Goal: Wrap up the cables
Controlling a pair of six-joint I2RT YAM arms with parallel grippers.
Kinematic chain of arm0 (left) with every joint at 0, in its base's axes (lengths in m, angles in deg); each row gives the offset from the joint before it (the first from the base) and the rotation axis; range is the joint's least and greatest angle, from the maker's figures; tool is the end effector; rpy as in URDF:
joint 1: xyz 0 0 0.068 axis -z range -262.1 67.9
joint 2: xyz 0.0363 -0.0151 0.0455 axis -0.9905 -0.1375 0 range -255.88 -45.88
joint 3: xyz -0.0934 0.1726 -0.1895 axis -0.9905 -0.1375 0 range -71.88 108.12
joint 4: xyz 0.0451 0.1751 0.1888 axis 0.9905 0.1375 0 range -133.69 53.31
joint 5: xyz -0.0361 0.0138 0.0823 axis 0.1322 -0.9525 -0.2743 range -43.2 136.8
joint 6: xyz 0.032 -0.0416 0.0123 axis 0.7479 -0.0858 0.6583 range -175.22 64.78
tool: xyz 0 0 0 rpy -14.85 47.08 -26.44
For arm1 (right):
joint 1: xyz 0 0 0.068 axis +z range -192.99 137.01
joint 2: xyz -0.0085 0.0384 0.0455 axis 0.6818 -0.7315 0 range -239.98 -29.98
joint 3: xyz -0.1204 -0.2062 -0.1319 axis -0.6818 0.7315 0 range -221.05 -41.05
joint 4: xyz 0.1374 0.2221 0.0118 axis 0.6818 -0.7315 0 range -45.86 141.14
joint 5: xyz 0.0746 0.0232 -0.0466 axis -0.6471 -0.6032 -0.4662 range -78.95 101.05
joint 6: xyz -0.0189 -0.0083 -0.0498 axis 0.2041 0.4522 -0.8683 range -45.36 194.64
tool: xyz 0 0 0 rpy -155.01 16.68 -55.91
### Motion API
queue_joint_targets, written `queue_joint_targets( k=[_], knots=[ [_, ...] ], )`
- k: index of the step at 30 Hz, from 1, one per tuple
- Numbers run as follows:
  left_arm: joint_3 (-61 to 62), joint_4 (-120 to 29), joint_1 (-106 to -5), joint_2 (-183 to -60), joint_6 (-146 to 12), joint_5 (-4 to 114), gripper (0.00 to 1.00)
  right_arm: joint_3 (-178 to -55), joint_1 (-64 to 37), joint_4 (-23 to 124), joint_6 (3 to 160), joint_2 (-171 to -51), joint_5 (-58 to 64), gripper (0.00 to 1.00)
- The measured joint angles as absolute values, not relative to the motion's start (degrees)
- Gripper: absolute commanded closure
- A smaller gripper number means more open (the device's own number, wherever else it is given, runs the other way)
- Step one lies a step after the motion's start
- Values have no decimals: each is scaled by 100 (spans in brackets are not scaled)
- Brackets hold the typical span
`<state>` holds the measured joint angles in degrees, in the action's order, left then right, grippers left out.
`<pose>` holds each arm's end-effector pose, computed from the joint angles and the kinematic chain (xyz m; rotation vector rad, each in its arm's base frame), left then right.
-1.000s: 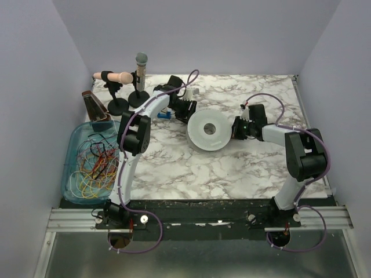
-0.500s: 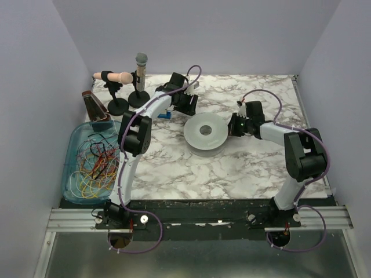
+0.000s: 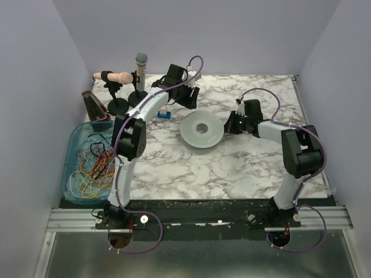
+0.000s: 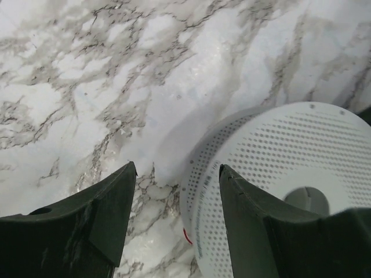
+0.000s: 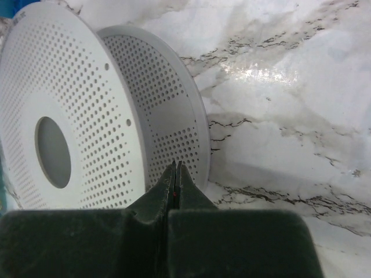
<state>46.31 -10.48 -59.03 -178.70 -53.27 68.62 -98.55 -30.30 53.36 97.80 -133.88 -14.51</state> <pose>0.4765 -0.2173 0.2240 0.6981 2.3179 -0.6278 0.3595 0.0967 0.1597 -0.0099 2.3971 0.8253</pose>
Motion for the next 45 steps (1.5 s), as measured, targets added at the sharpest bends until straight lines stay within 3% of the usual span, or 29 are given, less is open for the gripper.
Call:
queue_joint_targets(
  k=[7,14,20,32,38,45],
  knots=[
    [3853,-1120,-5712,-16777,-4728,6987,33,-9855,-3028,5648,9976,-13703,-1488,95],
    [3068,-1128,-5653,-16600,-4380,6996,33,-9984,-3028,5854,10053,-13832,-1491,83],
    [2732,-1135,-5677,-16593,-4267,7028,33,-10321,-3034,5976,10079,-14221,-1495,66],
    [2732,-1120,-5684,-16589,-4122,7059,33,-10307,-3032,6138,10116,-14206,-1397,59],
    [2697,-1065,-5684,-16475,-4105,7061,33,-9453,-3034,6186,9963,-12903,-962,49],
    [2701,-1054,-5684,-16158,-4105,7096,32,-8644,-2752,6182,9456,-11237,-245,45]
  ],
)
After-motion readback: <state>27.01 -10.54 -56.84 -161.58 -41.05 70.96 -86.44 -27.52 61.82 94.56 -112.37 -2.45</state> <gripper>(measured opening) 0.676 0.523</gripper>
